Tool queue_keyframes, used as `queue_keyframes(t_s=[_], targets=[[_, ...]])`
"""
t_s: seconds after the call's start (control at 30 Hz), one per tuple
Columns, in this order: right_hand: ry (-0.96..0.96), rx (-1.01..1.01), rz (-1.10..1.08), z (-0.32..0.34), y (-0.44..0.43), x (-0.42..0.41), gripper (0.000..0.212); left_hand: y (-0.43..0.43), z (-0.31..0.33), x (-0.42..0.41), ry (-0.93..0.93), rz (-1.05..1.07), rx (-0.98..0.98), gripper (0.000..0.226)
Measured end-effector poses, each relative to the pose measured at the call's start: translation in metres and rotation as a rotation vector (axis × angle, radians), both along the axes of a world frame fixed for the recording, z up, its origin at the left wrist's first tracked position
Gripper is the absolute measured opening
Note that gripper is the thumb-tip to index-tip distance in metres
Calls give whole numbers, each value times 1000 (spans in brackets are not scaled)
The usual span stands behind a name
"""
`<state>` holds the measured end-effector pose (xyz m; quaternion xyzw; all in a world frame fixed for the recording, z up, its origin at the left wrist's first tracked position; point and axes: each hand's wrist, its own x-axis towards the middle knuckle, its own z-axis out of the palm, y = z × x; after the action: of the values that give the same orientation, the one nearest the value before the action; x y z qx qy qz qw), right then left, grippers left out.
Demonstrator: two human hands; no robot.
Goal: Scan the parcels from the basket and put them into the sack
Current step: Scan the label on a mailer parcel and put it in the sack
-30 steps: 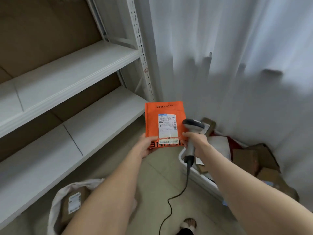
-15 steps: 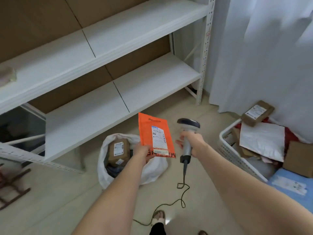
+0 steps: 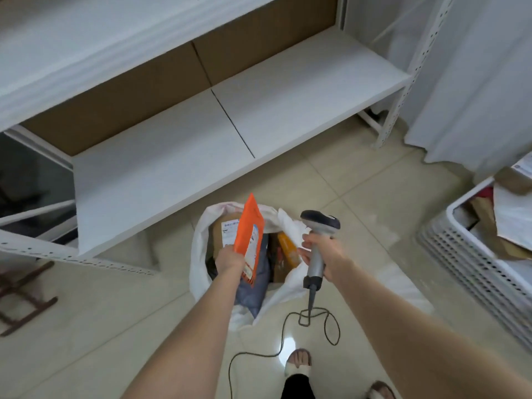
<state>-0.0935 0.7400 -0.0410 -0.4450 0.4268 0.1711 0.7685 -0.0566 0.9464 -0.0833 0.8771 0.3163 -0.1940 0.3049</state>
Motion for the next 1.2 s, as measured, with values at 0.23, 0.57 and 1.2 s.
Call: queue_keyframes(t_s=[0.23,0.57,1.2], targets=[[47,-21,-32,-103,23,26,11,-5,-122,16,127,-136,8,33],[34,12,-13,-195,28,35,9,-7,-244,10,394,115,-220,41],[-56,49,-358,33,-83,-20,12,-185,43,67,75,-315,-317,40]])
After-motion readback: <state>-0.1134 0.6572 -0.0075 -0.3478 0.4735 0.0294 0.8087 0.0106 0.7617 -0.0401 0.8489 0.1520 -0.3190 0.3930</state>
